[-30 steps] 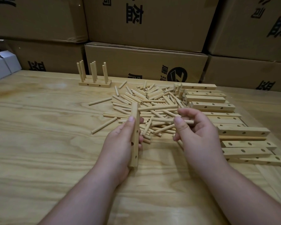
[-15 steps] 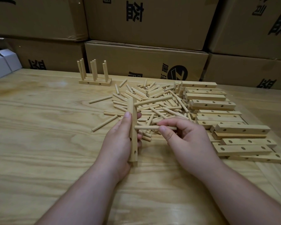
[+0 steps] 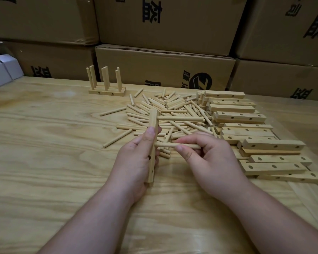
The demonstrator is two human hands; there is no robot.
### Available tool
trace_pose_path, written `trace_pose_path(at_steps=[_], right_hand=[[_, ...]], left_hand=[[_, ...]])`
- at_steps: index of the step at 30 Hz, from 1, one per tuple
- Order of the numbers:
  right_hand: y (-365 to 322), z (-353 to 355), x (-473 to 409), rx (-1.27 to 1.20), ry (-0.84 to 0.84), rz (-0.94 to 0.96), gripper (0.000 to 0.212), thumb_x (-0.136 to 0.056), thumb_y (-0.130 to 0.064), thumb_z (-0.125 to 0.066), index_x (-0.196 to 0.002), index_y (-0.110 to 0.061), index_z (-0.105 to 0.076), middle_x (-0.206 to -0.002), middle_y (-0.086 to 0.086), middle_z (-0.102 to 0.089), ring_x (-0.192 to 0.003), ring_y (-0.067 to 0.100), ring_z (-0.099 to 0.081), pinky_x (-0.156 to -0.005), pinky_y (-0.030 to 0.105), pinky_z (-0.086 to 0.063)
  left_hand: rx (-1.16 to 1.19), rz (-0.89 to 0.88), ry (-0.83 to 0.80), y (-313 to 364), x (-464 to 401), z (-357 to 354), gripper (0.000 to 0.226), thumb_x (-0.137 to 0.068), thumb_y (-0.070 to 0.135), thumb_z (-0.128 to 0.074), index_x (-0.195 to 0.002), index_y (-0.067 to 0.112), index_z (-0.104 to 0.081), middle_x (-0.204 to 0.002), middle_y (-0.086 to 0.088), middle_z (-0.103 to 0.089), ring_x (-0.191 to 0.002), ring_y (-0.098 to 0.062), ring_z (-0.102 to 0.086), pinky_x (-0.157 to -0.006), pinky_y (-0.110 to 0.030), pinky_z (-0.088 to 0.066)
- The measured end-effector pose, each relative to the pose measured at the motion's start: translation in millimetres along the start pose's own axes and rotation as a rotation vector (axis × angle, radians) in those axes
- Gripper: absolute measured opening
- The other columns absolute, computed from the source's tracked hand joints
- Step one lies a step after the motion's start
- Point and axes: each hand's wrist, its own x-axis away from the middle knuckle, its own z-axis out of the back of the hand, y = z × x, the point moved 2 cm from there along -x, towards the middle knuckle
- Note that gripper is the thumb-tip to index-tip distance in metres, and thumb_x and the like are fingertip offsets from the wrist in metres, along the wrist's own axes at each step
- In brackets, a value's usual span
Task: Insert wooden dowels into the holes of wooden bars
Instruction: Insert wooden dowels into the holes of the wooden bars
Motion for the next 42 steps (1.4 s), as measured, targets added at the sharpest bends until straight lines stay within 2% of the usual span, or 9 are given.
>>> trace_pose_path(at_steps=[6, 14, 20, 24, 27, 30, 33, 37, 42], right_hand=[[1.8, -4.7, 3.2, -0.075, 0.011, -0.056, 0.016, -0.088, -0.018, -0.075, -0.086, -0.033, -0.072, -0.057, -0.029, -0.061, -0.05, -0.004, -0.055, -0.051, 0.004, -0.038], [3.0, -6.5, 2.9, -0.096, 0.02, -0.025, 0.013, -0.09, -0.018, -0.071, -0.088, -0.031, -0.072, -0.05, -0.022, -0.055, -0.047, -0.002, -0.048, -0.048, 0.005, -0.034], [5.2, -2.5, 3.1, -0.055, 0.123, 0.064, 0.017, -0.089, -0.028, -0.072, -0.102, -0.037, -0.068, -0.076, -0.005, -0.065, -0.066, 0.008, -0.059, -0.06, 0.016, -0.048], [12.1, 0.1, 1.7, 0.056, 0.159, 0.106, 0.01, -0.094, -0.033, -0.064, -0.103, -0.036, -0.063, -0.081, -0.011, -0.06, -0.08, 0.008, -0.059, -0.067, 0.02, -0.047], [19.2, -6.4, -0.1, 0.368, 0.024, 0.13, 0.012, -0.094, -0.027, -0.063, -0.102, -0.026, -0.073, -0.093, -0.015, -0.058, -0.094, 0.003, -0.052, -0.085, 0.028, -0.045], [20.7, -17.0, 2.8, 0.563, -0.186, 0.114, 0.03, -0.095, -0.037, -0.057, -0.123, -0.037, -0.067, -0.106, -0.016, -0.049, -0.109, 0.01, -0.041, -0.098, 0.035, -0.035], [19.1, -20.2, 3.6, 0.681, -0.254, 0.122, 0.033, -0.094, -0.044, -0.049, -0.124, -0.045, -0.064, -0.107, -0.017, -0.044, -0.108, 0.012, -0.035, -0.096, 0.035, -0.025], [18.2, -15.8, 0.6, 0.696, -0.115, 0.099, 0.02, -0.091, -0.04, -0.057, -0.099, -0.035, -0.075, -0.096, -0.017, -0.049, -0.102, 0.014, -0.043, -0.097, 0.042, -0.032], [23.2, -16.6, 0.2, 0.714, -0.149, 0.054, 0.031, -0.088, -0.053, -0.061, -0.114, -0.039, -0.07, -0.098, -0.017, -0.047, -0.105, 0.011, -0.04, -0.096, 0.037, -0.03]], left_hand=[[-0.041, -0.015, 0.033, 0.2, 2.0, -0.5, 0.048, -0.07, 0.064, -0.068, -0.105, 0.034, -0.08, -0.064, 0.014, -0.061, -0.059, -0.005, -0.052, -0.056, -0.02, -0.044], [-0.038, -0.035, 0.043, -1.2, 0.5, -0.8, 0.04, -0.08, 0.063, -0.066, -0.106, 0.036, -0.079, -0.065, 0.01, -0.058, -0.062, -0.006, -0.053, -0.058, -0.023, -0.046], [-0.014, 0.032, 0.041, -1.6, -0.9, -1.5, 0.031, -0.1, 0.044, -0.056, -0.107, 0.026, -0.08, -0.071, 0.004, -0.063, -0.062, -0.007, -0.056, -0.055, -0.022, -0.047], [0.24, 0.117, 0.137, 3.3, -4.1, -0.2, 0.033, -0.103, 0.036, -0.053, -0.104, 0.015, -0.078, -0.066, 0.0, -0.057, -0.053, -0.008, -0.05, -0.046, -0.022, -0.042], [0.383, 0.157, 0.181, 7.0, -5.1, 1.7, 0.036, -0.105, 0.038, -0.049, -0.106, 0.011, -0.073, -0.06, 0.0, -0.052, -0.047, -0.01, -0.045, -0.043, -0.024, -0.04], [0.414, 0.172, 0.202, 8.2, -5.2, 2.8, 0.036, -0.105, 0.039, -0.046, -0.109, 0.008, -0.066, -0.058, -0.001, -0.05, -0.044, -0.011, -0.044, -0.041, -0.025, -0.039], [0.413, 0.18, 0.204, 9.3, -4.7, 2.1, 0.036, -0.106, 0.039, -0.046, -0.108, 0.008, -0.064, -0.058, -0.001, -0.049, -0.044, -0.011, -0.043, -0.042, -0.025, -0.039], [0.413, 0.173, 0.209, 9.4, -4.7, 1.6, 0.036, -0.106, 0.038, -0.046, -0.114, 0.008, -0.064, -0.059, -0.001, -0.049, -0.046, -0.011, -0.042, -0.043, -0.025, -0.039], [0.407, 0.171, 0.21, 8.2, -5.2, 2.3, 0.04, -0.105, 0.039, -0.046, -0.119, 0.007, -0.065, -0.06, -0.001, -0.05, -0.046, -0.011, -0.043, -0.044, -0.026, -0.04]])
